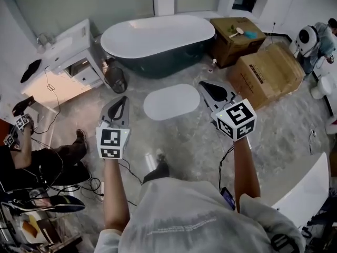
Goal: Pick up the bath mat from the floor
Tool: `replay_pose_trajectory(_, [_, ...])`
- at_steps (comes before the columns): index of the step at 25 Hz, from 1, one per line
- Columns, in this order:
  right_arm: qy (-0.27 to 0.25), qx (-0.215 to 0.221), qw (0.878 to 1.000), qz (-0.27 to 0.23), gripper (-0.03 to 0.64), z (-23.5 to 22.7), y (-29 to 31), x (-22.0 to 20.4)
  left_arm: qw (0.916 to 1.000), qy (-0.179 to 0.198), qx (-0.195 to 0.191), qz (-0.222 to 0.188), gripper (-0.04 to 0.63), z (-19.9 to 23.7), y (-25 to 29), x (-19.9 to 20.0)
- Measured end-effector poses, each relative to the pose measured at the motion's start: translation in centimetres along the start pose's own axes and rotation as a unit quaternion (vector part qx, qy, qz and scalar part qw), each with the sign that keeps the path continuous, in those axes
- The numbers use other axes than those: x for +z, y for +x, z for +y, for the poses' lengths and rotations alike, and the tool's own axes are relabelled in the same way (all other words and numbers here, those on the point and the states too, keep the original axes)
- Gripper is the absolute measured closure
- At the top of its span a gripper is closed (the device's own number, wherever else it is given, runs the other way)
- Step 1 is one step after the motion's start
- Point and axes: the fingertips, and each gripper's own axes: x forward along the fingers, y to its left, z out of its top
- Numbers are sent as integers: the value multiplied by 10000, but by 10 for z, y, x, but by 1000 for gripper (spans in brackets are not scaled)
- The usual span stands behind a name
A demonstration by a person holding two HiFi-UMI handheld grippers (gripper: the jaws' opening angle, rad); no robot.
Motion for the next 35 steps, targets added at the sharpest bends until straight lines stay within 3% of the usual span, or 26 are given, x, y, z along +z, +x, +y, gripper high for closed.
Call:
replay_pose_trajectory(11, [751,-145,9958,-497,603,-62,121,30,9998,-142,-79,140,578,93,107,-24])
replay_pose_trajectory(15, [431,-198,9987,-171,603,-68,158,19,9994,-214,-78,275,578,114,127,-40])
replay_pose_trajectory(21, [397,-177,9988,212,601,-76,217,-2,9979,-341,-141,533,578,144,160,-70])
replay_pose_trajectory(26, [316,-62,9978,577,601,-91,250,-29,9951,-477,-199,839,578,142,191,-97])
replay_pose_trajectory(35, [385,305,9957,791,601,-131,324,-71,9900,-784,-74,1166,578,151,259,-134])
